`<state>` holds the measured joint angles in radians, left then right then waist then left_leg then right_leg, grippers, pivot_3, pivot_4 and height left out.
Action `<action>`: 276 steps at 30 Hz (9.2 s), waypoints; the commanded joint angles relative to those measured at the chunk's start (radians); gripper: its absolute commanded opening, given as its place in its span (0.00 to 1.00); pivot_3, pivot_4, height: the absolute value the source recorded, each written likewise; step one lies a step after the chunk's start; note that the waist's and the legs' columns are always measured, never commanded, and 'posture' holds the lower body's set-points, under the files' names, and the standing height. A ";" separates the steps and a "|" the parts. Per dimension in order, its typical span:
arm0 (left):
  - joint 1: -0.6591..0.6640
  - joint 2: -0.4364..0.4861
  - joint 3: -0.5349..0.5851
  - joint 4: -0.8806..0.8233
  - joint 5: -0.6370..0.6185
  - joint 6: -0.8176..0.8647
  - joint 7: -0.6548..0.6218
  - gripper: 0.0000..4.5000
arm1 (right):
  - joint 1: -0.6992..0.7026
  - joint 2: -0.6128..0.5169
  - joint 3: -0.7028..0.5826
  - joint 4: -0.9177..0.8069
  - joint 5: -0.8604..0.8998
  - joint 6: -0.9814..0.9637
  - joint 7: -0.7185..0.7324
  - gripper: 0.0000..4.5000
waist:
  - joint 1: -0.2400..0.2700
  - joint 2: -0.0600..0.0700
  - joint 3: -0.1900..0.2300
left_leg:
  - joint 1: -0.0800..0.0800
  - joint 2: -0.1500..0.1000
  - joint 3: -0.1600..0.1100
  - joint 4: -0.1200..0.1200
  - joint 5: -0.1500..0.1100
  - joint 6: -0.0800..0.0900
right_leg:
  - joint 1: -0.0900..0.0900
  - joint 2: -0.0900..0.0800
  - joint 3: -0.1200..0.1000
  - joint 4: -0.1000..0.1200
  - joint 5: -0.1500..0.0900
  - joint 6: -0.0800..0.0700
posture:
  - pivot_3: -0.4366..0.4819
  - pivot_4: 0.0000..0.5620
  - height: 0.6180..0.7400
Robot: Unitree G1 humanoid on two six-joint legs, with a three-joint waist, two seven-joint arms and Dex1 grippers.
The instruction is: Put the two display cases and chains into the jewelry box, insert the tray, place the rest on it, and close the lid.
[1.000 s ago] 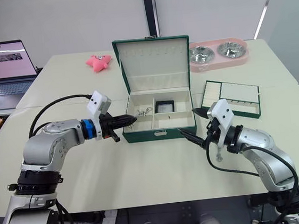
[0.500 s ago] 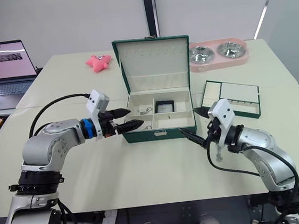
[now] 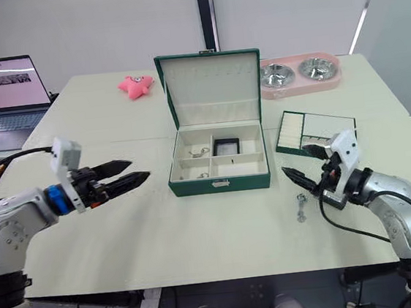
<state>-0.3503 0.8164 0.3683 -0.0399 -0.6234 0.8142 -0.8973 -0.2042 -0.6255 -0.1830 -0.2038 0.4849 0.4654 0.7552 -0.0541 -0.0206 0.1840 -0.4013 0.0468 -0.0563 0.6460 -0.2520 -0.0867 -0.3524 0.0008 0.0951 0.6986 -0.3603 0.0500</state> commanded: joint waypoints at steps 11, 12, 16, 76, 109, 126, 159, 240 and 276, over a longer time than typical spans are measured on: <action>0.207 -0.051 0.217 0.104 0.133 -0.301 0.207 1.00 | 0.089 -0.049 -0.230 0.235 -0.029 -0.190 0.000 1.00 | 0.003 0.000 0.000 | 0.000 0.000 0.001 0.000 0.000 0.000 | 0.000 0.000 0.000 0.000 0.000 0.000 | 0.48 0.27 1.00; 0.209 -0.061 0.226 0.116 0.142 -0.322 0.233 1.00 | 0.096 -0.049 -0.237 0.248 -0.035 -0.203 -0.002 1.00 | 0.003 0.000 0.000 | 0.000 0.000 0.001 0.000 0.000 0.000 | 0.000 0.000 0.001 0.000 0.000 0.000 | 0.48 0.27 1.00; 0.209 -0.095 0.279 0.202 0.189 -0.422 0.353 1.00 | 0.131 -0.025 -0.300 0.331 -0.065 -0.295 -0.071 1.00 | 0.003 0.000 0.000 | 0.001 0.000 0.001 0.000 0.000 0.000 | 0.000 -0.001 0.001 0.000 0.000 0.000 | 0.48 0.27 1.00; -0.162 -0.214 -0.396 -0.176 0.040 -0.297 -0.049 1.00 | 0.075 -0.318 -0.080 0.150 -0.019 -0.067 0.268 1.00 | 0.003 0.001 0.000 | 0.002 -0.001 0.002 0.001 0.000 0.000 | 0.003 0.000 0.001 0.000 0.000 0.000 | 0.48 0.27 1.00; -0.190 -0.331 -0.626 -0.074 0.219 -0.590 -0.329 1.00 | 0.161 -0.273 0.059 -0.008 -0.160 0.042 0.157 0.89 | 0.008 0.000 0.000 | 0.001 -0.001 0.001 0.002 0.000 0.000 | 0.004 0.000 0.001 -0.001 0.000 0.000 | 0.48 0.27 1.00; -0.182 -0.347 -0.626 -0.042 0.235 -0.607 -0.319 1.00 | 0.137 -0.251 0.051 0.047 -0.198 -0.023 0.153 0.01 | 0.008 0.000 0.000 | 0.001 -0.001 0.001 0.002 0.000 0.000 | 0.004 0.001 0.001 -0.001 0.000 0.000 | 0.48 0.27 1.00; 0.194 -0.348 -0.297 -0.323 0.210 -0.488 0.177 1.00 | -0.721 -0.026 0.497 0.347 -0.233 0.036 0.459 0.01 | 0.004 0.001 0.000 | 0.000 -0.001 0.000 0.003 0.000 0.000 | 0.001 -0.002 -0.001 0.000 0.000 0.000 | 0.48 0.27 1.00; 0.232 -0.201 -0.099 -0.264 0.096 -0.352 0.219 1.00 | -0.401 0.053 0.052 0.364 -0.149 -0.022 0.385 0.99 | -0.005 0.001 0.000 | 0.000 0.000 0.001 0.000 0.000 0.000 | 0.000 -0.002 0.000 0.000 0.000 0.000 | 0.48 0.27 1.00; 0.311 -0.177 0.134 0.184 0.189 -0.689 0.271 1.00 | 0.061 0.031 -0.233 0.494 -0.116 -0.354 0.037 0.99 | -0.003 0.001 0.000 | 0.001 0.000 0.002 -0.001 0.000 0.000 | 0.001 -0.001 0.001 0.000 0.000 0.000 | 0.48 0.27 1.00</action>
<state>-0.0326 0.6373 0.4804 0.1696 -0.4309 0.1424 -0.6356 -0.1358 -0.5856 -0.4019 0.3033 0.3447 0.1339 0.7864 -0.0567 -0.0195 0.1842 -0.3997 0.0470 -0.0543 0.6451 -0.2521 -0.0866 -0.3512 0.0001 0.0961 0.6983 -0.3602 0.0499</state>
